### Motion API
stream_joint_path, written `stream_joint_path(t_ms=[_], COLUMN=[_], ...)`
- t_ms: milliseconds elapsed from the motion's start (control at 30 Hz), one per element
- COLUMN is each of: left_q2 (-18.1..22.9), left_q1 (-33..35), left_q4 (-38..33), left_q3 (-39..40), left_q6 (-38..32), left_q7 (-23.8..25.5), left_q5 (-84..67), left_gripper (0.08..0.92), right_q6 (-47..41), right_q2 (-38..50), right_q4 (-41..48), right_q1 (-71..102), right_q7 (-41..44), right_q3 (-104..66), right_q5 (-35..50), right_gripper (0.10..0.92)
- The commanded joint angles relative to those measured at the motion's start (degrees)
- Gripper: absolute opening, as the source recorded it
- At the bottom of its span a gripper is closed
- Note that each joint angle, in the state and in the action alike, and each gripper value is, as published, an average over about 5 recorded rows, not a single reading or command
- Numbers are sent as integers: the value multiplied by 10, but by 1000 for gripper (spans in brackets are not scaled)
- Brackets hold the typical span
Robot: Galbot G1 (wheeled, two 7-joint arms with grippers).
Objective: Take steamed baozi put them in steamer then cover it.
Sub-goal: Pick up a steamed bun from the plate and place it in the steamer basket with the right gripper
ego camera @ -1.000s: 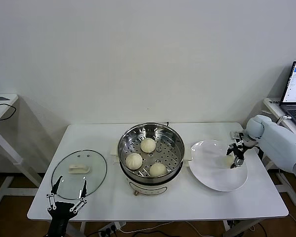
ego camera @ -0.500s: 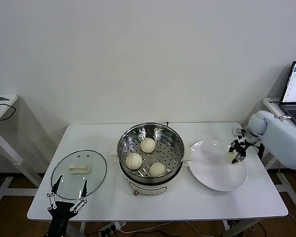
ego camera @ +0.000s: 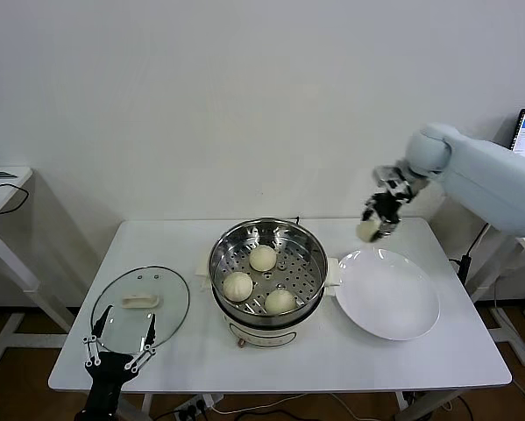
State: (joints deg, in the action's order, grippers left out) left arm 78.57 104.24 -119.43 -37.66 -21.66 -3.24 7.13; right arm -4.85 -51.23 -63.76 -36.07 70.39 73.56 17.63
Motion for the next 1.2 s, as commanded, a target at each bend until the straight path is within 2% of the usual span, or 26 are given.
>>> stream_joint_path(t_ms=[33, 367, 700, 1200], left_q2=[1, 8, 11, 14], left_q1=[-4, -11, -11, -5], left_q4=[2, 3, 3, 3], left_q3=[1, 5, -3, -11], left_q6=[-5, -10, -16, -21], left_q7=[-2, -5, -6, -6], left_q5=[7, 13, 12, 12], left_gripper=[823, 823, 823, 823], right_q6=[-69, -93, -108, -110], right_q2=[-63, -111, -120, -129], right_q4=[-181, -204, -172, -147], right_q1=[-159, -127, -72, -49], right_q7=[-34, -76, -124, -119], right_q3=[136, 175, 163, 170], right_q5=[173, 163, 111, 85], right_gripper=[594, 594, 594, 594])
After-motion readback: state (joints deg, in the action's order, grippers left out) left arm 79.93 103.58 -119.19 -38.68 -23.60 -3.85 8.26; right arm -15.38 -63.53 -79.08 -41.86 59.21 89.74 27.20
